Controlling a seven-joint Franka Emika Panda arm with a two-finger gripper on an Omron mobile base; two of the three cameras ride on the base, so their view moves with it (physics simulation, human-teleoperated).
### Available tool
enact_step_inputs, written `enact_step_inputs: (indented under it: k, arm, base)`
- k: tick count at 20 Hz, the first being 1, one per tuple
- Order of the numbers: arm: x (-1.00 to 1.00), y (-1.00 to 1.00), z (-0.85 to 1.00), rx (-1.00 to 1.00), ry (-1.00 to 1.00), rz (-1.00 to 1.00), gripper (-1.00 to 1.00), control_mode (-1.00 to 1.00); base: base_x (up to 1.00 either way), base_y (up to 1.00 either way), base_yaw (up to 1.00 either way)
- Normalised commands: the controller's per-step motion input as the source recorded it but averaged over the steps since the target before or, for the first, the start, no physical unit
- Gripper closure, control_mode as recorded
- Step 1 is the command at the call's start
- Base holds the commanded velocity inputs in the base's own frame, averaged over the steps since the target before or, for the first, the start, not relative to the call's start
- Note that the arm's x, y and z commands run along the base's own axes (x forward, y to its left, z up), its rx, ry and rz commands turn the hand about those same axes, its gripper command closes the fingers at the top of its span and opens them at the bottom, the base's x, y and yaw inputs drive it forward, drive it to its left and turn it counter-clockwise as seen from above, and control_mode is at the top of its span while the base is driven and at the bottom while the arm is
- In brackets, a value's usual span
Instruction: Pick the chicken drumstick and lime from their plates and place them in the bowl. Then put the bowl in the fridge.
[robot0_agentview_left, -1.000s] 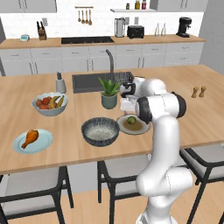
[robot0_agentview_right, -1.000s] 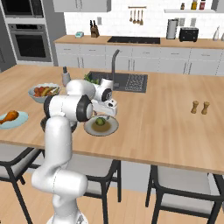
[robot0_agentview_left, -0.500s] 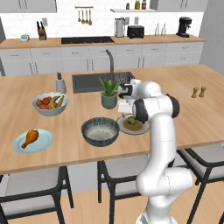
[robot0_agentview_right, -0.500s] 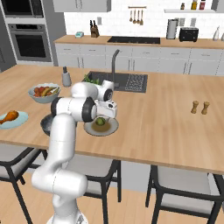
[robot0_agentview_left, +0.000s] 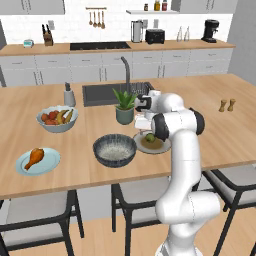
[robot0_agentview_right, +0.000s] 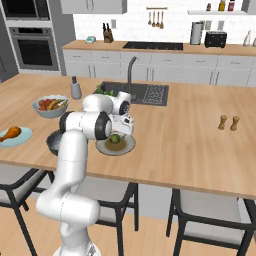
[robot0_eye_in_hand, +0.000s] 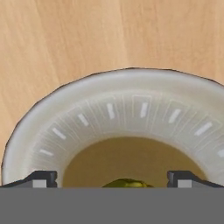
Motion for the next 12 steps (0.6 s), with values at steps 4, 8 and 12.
enact_step_inputs:
  k: [4,8,12]
  arm:
    - [-0.18,0.00,-0.06,0.00,0.04,0.00,-1.00,-1.00]
    - [-0.33,0.00,-0.06,0.00,0.01,0.00,-1.00,-1.00]
    - [-0.02,0.00,-0.06,0.00,0.02,0.00,1.00,-1.00]
  base:
    - [0.00,0.00,0.00]
    - [0.00,0.00,0.00]
    - [0.00,0.00,0.00]
